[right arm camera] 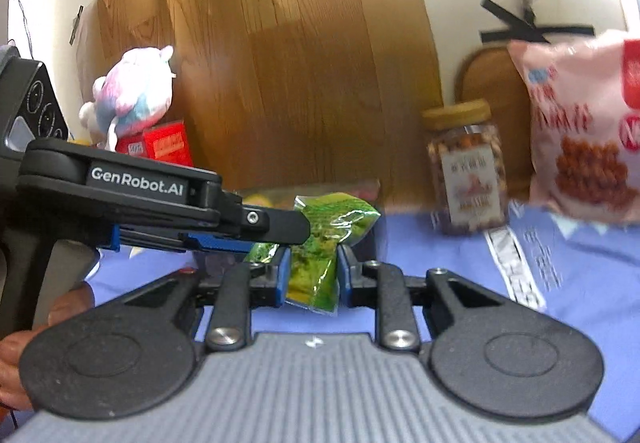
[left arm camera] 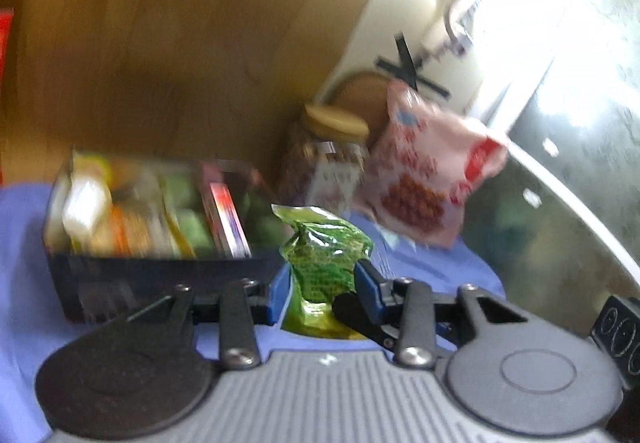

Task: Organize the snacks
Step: 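Grasp the green jelly bag with the left tool while the right tool pushes it, then grasp the yellow-edged nut bag with the left tool while the right tool pushes it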

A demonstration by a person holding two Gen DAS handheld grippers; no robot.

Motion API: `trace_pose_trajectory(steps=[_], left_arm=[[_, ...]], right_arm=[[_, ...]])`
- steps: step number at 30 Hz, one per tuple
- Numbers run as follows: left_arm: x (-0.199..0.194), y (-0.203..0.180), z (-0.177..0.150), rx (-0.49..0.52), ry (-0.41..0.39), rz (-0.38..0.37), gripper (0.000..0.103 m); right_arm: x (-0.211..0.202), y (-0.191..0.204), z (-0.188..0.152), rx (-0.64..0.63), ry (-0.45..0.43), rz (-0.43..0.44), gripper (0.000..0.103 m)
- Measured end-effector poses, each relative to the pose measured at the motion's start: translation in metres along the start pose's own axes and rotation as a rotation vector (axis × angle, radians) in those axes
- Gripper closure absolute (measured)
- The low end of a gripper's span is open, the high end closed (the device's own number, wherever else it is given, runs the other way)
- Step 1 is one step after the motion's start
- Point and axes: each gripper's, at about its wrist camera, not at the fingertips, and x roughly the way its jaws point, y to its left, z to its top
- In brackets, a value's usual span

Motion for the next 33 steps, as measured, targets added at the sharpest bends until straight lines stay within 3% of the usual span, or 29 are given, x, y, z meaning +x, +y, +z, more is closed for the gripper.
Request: trace_pose_trajectory(steps=[3, 4, 6, 7, 11, 15, 17, 21, 23, 25, 27, 29, 31, 33], left_arm=[[0.015, 0.008, 0.031, 0.001, -0.041, 0.084, 0.057], [0.022, 0.013, 0.039, -0.007, -0.041, 0.13, 0.056], [0.029, 0.028, 0.045, -0.045, -0.013, 0.212, 0.059], [0.019, 0.036, 0.043, -0.074, -0.013, 0.206, 0.059], [-0.032, 0.049, 0.009, -0.071, -0.042, 0.12, 0.057], [-0.058, 0.05, -0.038, -0.064, 0.059, 0.072, 0.057], [-0.068, 0.049, -0.06, -0.063, 0.091, 0.072, 0.057], [-0.076, 0.044, -0.09, -0.07, 0.145, 0.047, 0.057], [-0.07, 0.037, -0.101, -0.035, 0.15, 0.066, 0.049], [-0.059, 0.033, -0.117, -0.033, 0.181, 0.047, 0.05], [-0.053, 0.014, -0.125, 0.024, 0.191, 0.053, 0.052], [-0.045, -0.002, -0.133, 0.055, 0.206, 0.056, 0.055], [-0.039, -0.012, -0.137, 0.05, 0.218, 0.026, 0.056], [-0.033, -0.021, -0.142, 0.024, 0.228, -0.027, 0.059]], right_arm=[[0.036, 0.003, 0.023, -0.026, -0.011, 0.009, 0.072], [0.054, 0.001, 0.03, -0.027, 0.021, 0.021, 0.064], [0.072, -0.002, 0.035, -0.02, 0.056, -0.001, 0.064], [0.07, -0.005, 0.034, -0.013, 0.065, -0.015, 0.064], [0.02, -0.02, 0.006, 0.076, 0.086, 0.125, 0.064], [-0.034, -0.01, -0.039, 0.064, 0.163, 0.218, 0.064], [-0.057, 0.004, -0.058, -0.012, 0.178, 0.242, 0.064], [-0.07, 0.02, -0.084, -0.09, 0.256, 0.231, 0.064], [-0.063, 0.021, -0.089, -0.078, 0.285, 0.236, 0.064], [-0.052, 0.026, -0.092, -0.082, 0.307, 0.25, 0.064], [-0.044, 0.034, -0.098, -0.11, 0.325, 0.217, 0.065], [-0.05, 0.037, -0.098, -0.096, 0.315, 0.181, 0.074], [-0.07, 0.034, -0.099, -0.099, 0.275, 0.116, 0.075], [-0.086, 0.021, -0.1, -0.04, 0.289, 0.082, 0.075]])
